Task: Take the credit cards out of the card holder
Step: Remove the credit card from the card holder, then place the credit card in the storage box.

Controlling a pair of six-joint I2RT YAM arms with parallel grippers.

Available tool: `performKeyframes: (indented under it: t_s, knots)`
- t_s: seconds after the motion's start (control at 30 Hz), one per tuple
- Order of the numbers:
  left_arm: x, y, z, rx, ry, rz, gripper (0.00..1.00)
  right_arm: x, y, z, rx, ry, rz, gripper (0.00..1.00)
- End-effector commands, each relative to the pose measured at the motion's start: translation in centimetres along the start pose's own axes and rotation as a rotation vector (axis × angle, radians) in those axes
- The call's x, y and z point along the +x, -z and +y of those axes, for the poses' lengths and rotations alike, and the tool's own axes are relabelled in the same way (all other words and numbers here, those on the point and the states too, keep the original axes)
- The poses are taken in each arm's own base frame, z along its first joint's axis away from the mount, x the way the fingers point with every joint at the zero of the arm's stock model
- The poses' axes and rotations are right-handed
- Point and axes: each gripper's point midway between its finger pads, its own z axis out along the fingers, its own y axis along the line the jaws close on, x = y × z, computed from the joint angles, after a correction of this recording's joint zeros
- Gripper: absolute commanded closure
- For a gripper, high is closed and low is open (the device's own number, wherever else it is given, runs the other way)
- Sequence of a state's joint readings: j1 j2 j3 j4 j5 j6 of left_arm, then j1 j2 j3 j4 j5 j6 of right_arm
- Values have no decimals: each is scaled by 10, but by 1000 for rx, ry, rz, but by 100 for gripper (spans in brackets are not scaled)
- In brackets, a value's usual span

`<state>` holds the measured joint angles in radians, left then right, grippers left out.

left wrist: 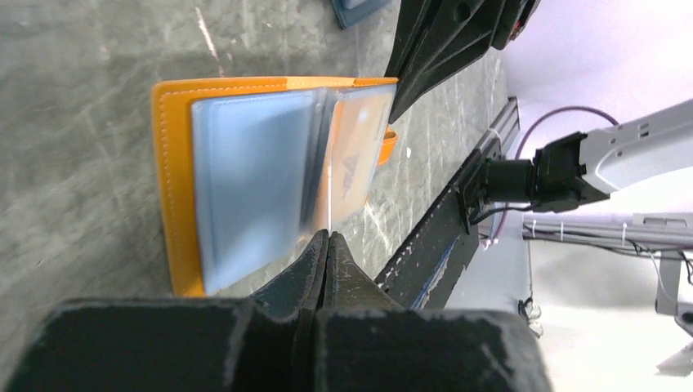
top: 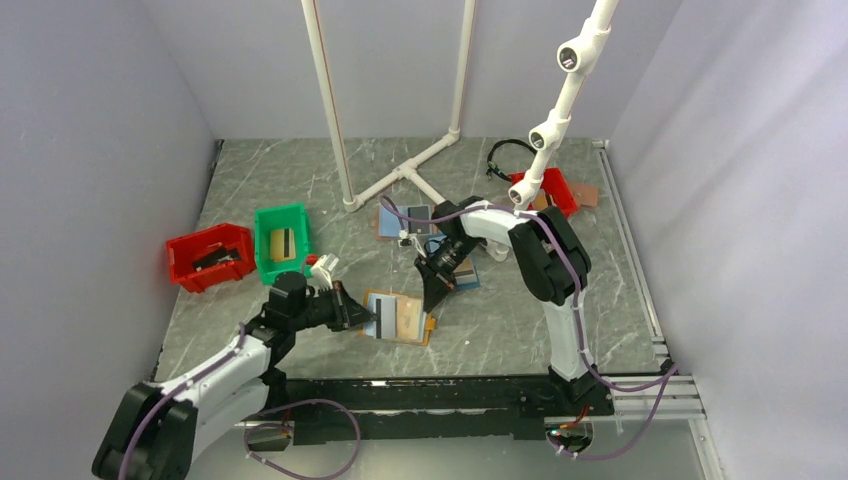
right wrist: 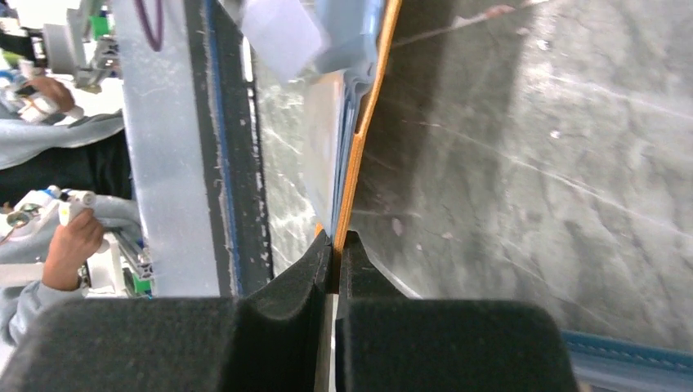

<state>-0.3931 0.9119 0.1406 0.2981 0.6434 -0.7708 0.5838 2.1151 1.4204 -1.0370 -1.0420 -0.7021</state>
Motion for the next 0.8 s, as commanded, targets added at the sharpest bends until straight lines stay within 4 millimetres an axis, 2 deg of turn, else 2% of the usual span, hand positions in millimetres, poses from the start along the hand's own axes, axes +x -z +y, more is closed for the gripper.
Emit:
performKeyframes:
  t_s: [0.0,0.07,0.13,0.17,0.3,0.37,0.43,0.53,0.67,0.77]
  knots:
    - [-20,11,-1,-91,-6,-69,100,0,4,-27,129,-21,35,100]
    - [-28,18,-6,-110,-17,-106,100,0,5,-29,149,-30,39,96]
    - [-31,23,-10,-116,-23,-122,100,-2,7,-29,169,-23,44,79]
    - [-32,24,-13,-112,-25,-127,100,-3,8,-27,179,-12,48,67]
    - [-30,25,-21,-75,-37,-107,100,-12,17,-21,280,85,73,36]
    - [-30,24,-25,-54,-45,-95,100,-20,27,-12,349,170,74,24]
    - [-32,24,-31,-34,-59,-94,100,-27,35,-5,411,247,73,17]
    - [-36,24,-44,22,-93,-98,100,-35,42,14,431,379,65,13]
    - [-38,20,-66,111,-161,-71,100,-43,35,52,360,666,51,1]
    - [-35,14,-78,137,-238,-35,100,-51,32,69,353,842,32,0]
